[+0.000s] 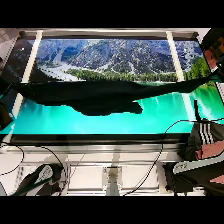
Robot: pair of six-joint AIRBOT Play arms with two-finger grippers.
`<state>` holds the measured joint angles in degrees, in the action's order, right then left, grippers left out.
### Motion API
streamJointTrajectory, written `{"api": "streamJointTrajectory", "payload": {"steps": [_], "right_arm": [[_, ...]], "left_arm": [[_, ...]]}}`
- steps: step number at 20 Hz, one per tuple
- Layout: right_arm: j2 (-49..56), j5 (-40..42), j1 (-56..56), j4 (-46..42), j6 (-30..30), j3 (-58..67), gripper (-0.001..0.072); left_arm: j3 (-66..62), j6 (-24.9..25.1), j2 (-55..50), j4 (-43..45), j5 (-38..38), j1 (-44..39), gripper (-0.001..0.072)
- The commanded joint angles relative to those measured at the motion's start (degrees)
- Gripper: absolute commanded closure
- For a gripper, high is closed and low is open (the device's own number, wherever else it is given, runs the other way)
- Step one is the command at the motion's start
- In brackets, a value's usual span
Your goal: Fold the clothes and pants, and hang the long-sleeved shirts on hangers.
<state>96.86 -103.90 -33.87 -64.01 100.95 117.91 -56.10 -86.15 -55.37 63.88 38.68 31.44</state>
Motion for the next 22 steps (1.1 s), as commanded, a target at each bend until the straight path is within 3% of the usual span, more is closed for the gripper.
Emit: {"api": "streamJointTrajectory", "payload": {"steps": [1,8,9,10,11,18,19,22], "right_arm": [[-0.2,-0.5,-1.2,-1.2,0.1,0.2,0.0696],[-0.1,-1.4,-0.3,-2.5,1.7,-2.6,0.0672],[-0.1,-1.4,0.1,-2.6,1.6,-3.0,0.0529],[-0.1,-1.4,0.1,-2.6,1.7,-3.0,0.0264],[-0.1,-1.4,0.1,-2.6,1.7,-3.0,0.0152],[0.1,1.3,1.6,-2.5,1.0,-3.0,0.0169],[0.5,2.6,2.6,-2.5,-0.2,-3.1,0.0223],[3.4,6.9,6.2,-2.7,-0.2,-3.1,0.0228]], "left_arm": [[-0.7,0.0,0.0,0.0,0.9,0.2,0.0673],[-0.7,0.0,0.0,0.0,6.1,0.2,0.0673],[-0.7,0.0,0.0,0.0,6.3,0.2,0.0673],[-0.7,0.0,0.0,0.0,6.2,0.2,0.0673],[-0.7,0.0,0.0,0.0,6.2,0.2,0.0673],[-0.6,0.1,0.0,0.2,6.3,0.2,0.0673],[-0.6,0.1,-0.1,0.3,6.5,0.2,0.0673],[-0.5,0.5,-0.6,0.7,9.1,0.2,0.0672]]}}
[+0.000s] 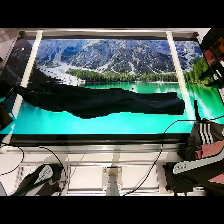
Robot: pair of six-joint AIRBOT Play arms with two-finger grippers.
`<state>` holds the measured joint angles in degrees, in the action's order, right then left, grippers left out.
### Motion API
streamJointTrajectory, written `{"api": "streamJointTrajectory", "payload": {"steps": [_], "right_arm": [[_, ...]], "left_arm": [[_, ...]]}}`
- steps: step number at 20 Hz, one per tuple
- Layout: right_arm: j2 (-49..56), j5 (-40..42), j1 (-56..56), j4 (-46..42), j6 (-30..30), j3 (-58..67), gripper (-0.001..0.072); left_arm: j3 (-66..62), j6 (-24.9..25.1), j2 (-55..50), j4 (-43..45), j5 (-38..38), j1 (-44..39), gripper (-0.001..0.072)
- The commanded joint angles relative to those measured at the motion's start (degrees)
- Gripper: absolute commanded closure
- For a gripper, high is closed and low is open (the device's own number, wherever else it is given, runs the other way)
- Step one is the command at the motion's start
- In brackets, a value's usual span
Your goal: Fold the clothes and pants, and hang the long-sleeved shirts on hangers.
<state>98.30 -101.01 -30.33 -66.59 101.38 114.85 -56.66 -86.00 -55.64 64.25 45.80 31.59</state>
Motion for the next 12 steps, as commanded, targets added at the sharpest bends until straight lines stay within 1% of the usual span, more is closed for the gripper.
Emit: {"api": "streamJointTrajectory", "payload": {"steps": [1,3,4,6,7,9,12], "right_arm": [[3.5,5.8,3.8,-0.1,-1.3,0.0,0.0228],[7.7,8.3,5.0,0.2,-3.9,0.0,0.0227],[10.2,8.4,5.0,0.9,-5.0,0.0,0.0227],[15.1,8.0,5.0,3.0,-5.6,0.0,0.0227],[17.3,8.1,5.0,4.1,-6.9,0.0,0.0227],[21.0,10.0,5.0,4.5,-7.2,0.0,0.0227],[23.6,14.5,5.0,4.4,-7.2,0.0,0.0227]], "left_arm": [[0.1,2.0,-0.4,0.3,2.8,0.0,0.0673],[0.0,6.7,-0.4,0.1,4.9,-0.2,0.0673],[0.1,8.3,-0.4,0.0,6.1,-0.2,0.0673],[0.1,10.2,-0.4,0.0,8.5,-0.2,0.0672],[0.1,11.2,-0.4,0.0,9.4,-0.2,0.0672],[0.1,11.5,-0.4,-0.3,9.6,-0.2,0.0672],[0.0,11.5,-0.4,-2.3,9.5,-0.2,0.0673]]}}
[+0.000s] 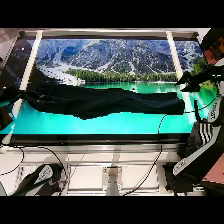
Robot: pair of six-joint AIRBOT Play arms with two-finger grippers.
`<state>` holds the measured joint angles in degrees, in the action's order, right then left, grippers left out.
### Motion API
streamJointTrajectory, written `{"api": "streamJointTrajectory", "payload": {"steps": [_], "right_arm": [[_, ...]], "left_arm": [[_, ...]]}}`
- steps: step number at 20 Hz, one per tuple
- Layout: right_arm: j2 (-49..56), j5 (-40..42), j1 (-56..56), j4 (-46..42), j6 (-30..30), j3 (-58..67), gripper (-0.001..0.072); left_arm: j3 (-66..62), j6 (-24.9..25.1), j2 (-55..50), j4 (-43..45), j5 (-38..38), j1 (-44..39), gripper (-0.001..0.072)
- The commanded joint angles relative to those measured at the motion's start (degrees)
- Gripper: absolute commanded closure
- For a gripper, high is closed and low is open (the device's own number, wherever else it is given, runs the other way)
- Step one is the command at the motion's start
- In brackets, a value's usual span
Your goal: Fold the clothes and pants, and hang the long-sleeved shirts on hangers.
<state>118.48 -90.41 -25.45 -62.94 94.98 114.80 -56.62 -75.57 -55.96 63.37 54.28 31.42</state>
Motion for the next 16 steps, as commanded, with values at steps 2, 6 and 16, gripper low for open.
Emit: {"api": "streamJointTrajectory", "payload": {"steps": [2,6,16], "right_arm": [[4.1,6.4,0.1,0.6,-0.8,0.1,0.0227],[5.2,8.8,0.1,-0.5,-0.8,0.1,0.0228],[6.5,1.9,0.9,-0.2,-1.4,0.1,0.0262]], "left_arm": [[0.0,1.0,0.0,-2.2,1.0,0.0,0.0672],[0.0,1.1,0.0,-2.5,1.1,0.0,0.0672],[0.0,1.1,0.0,-2.5,1.1,0.0,0.0672]]}}
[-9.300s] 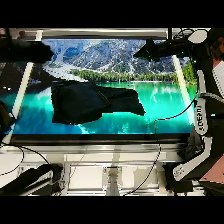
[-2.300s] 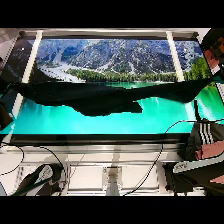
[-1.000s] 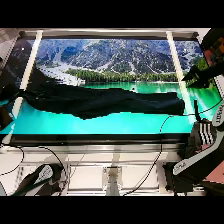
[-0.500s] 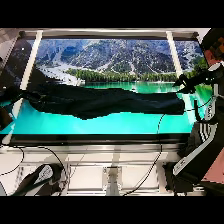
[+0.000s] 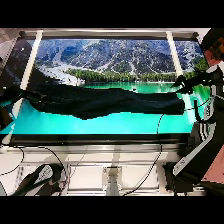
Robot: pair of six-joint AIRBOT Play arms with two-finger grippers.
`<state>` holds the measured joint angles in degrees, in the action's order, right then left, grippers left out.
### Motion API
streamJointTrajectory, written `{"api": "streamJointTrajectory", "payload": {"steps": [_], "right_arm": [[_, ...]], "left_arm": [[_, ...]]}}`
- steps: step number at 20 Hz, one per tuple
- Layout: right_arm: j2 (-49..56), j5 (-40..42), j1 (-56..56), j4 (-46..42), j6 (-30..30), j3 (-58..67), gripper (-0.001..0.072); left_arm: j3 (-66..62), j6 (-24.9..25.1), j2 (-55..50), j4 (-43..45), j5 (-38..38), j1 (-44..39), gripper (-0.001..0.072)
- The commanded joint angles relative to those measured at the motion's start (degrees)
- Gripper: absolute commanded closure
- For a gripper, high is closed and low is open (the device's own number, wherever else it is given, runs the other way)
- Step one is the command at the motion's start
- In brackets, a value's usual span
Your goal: Fold the clothes and pants, and hang the long-sleeved shirts on hangers.
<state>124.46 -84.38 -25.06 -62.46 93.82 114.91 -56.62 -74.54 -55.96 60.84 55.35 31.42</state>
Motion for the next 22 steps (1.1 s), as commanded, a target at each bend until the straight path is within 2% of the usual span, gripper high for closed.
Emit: {"api": "streamJointTrajectory", "payload": {"steps": [1,4,5,7,11,14,17,19,22], "right_arm": [[0.5,-5.5,0.6,-0.5,-0.5,0.0,0.0263],[0.5,-8.2,0.9,-0.5,-0.5,0.0,0.0395],[0.5,-9.0,0.9,-0.6,-0.5,0.0,0.0467],[0.4,-9.7,0.9,-0.6,-0.5,0.0,0.0695],[-0.8,-9.5,0.9,0.2,-0.3,0.8,0.0696],[-1.8,-8.2,0.9,5.2,2.1,4.9,0.0699],[-4.4,-0.4,0.9,11.1,4.8,5.3,0.0699],[-6.3,5.0,0.8,15.3,6.0,5.3,0.0699],[-8.8,13.0,0.4,24.5,6.0,5.3,0.0699]], "left_arm": [[0.0,0.0,0.0,0.0,0.0,0.0,0.0672],[0.0,0.0,0.0,0.0,0.0,0.0,0.0672],[0.0,0.0,0.0,0.0,0.0,0.0,0.0672],[0.0,0.0,0.0,0.0,0.0,0.0,0.0672],[0.0,0.0,0.0,-0.3,0.0,0.0,0.0673],[0.0,0.0,-0.1,-7.6,-2.9,0.0,0.0673],[-1.4,-0.7,-0.6,-12.1,-8.5,0.0,0.0675],[-5.4,-3.9,-2.8,-14.3,-8.3,0.0,0.0675],[-13.1,-3.9,-7.4,-20.9,-8.0,-0.1,0.0676]]}}
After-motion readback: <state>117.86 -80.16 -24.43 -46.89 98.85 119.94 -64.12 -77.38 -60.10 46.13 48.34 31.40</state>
